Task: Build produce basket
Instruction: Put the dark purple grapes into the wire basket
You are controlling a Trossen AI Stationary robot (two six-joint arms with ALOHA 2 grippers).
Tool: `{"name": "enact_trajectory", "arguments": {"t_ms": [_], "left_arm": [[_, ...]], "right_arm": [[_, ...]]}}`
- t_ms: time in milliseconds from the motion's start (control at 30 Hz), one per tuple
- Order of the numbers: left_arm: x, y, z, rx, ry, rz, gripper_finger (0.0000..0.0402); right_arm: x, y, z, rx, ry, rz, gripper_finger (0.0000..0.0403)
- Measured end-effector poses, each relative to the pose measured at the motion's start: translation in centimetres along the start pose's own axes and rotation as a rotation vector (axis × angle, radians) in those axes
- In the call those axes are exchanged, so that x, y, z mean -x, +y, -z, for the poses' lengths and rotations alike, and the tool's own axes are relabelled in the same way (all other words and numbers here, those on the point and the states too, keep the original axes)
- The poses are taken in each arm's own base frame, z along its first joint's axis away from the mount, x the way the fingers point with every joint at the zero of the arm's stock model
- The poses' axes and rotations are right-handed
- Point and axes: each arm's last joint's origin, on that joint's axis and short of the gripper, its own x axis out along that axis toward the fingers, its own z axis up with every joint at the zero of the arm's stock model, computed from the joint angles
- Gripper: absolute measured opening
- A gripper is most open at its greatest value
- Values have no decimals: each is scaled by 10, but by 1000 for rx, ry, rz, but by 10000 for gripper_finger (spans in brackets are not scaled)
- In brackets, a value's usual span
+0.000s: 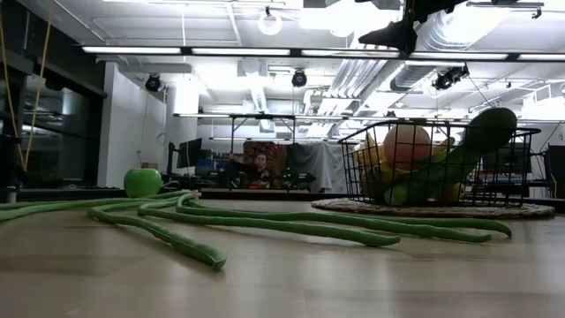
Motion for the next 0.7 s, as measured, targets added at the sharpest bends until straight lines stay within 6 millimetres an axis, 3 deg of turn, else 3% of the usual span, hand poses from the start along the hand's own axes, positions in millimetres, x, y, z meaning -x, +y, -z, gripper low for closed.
{"name": "enact_trajectory", "arguments": {"t_ms": [133, 333, 500, 700], "left_arm": [[40, 15, -8, -6, -51, 169, 5], [99, 56, -24, 65, -221, 419, 4], [128, 92, -45, 189, -403, 530, 4], [151, 124, -77, 204, -668, 554, 4]], "right_arm": [[0, 0, 0, 1, 0, 0, 385], [0, 0, 0, -8, 0, 0, 385], [0, 0, 0, -53, 1, -4, 385], [-1, 0, 0, -100, 3, -6, 385]]}}
